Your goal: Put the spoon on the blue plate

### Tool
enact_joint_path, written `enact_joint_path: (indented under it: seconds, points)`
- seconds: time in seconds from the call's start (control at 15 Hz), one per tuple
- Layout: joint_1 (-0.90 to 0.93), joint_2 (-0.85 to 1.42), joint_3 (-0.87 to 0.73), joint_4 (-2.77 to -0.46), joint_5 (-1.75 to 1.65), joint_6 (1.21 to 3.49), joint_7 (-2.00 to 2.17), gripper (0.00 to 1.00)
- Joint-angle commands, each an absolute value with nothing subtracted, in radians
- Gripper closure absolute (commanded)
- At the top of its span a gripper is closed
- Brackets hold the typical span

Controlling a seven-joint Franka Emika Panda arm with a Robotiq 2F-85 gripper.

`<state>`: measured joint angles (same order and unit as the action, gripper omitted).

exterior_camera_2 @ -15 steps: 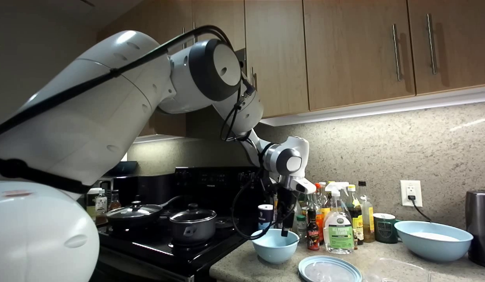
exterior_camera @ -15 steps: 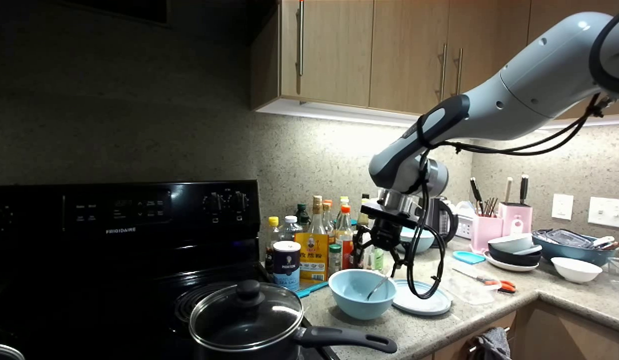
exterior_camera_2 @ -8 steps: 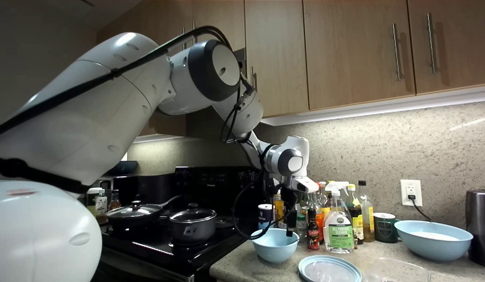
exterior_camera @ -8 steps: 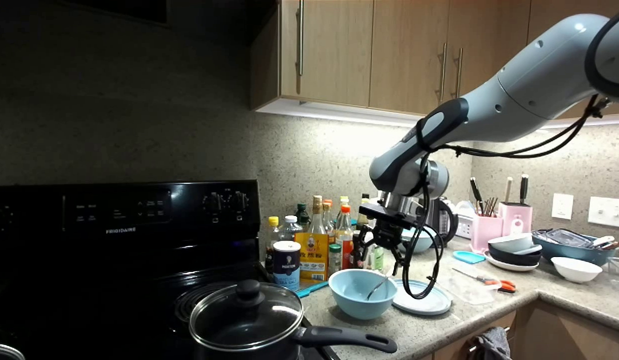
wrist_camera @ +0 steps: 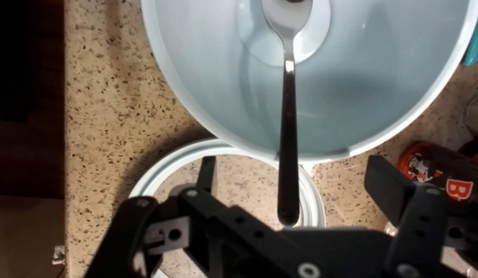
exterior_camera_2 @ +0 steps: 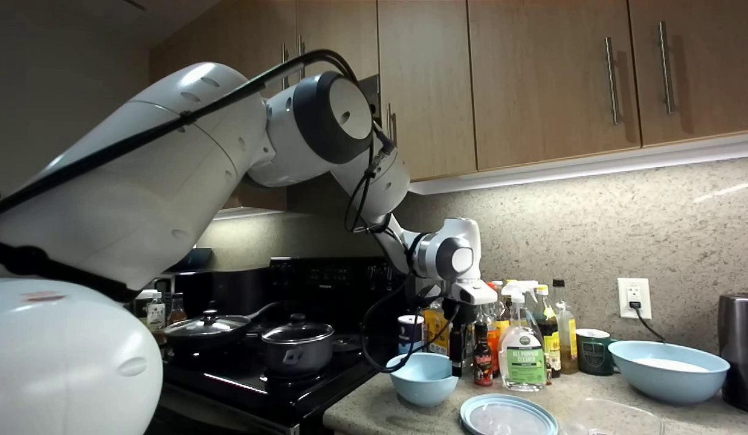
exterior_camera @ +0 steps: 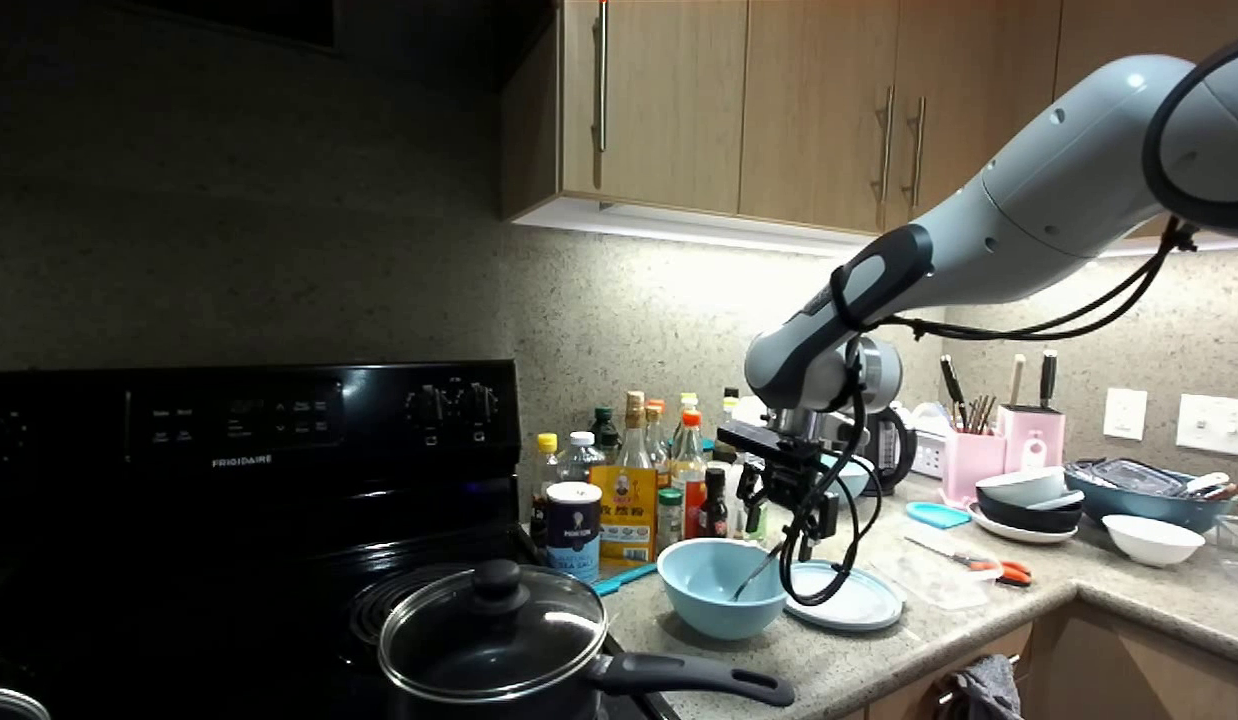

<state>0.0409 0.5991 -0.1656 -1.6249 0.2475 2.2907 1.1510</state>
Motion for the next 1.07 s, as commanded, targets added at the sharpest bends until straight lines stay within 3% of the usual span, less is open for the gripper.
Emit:
enact_joint_path:
  seconds: [0.0,0.6,0.8,1.0]
  points:
    - [0.019,0.598,-0.139,-1.623,0.237,2.297,1.145,0.33]
    - [0.029,0.598,-0.139,-1.620,0.210,2.307,1.141,0.92]
    - [0.027,0.593,-0.133,-1.627,0.204,2.316,1.130,0.95]
    - [0.023,0.590,-0.127,-1.632,0.208,2.324,1.116,0.92]
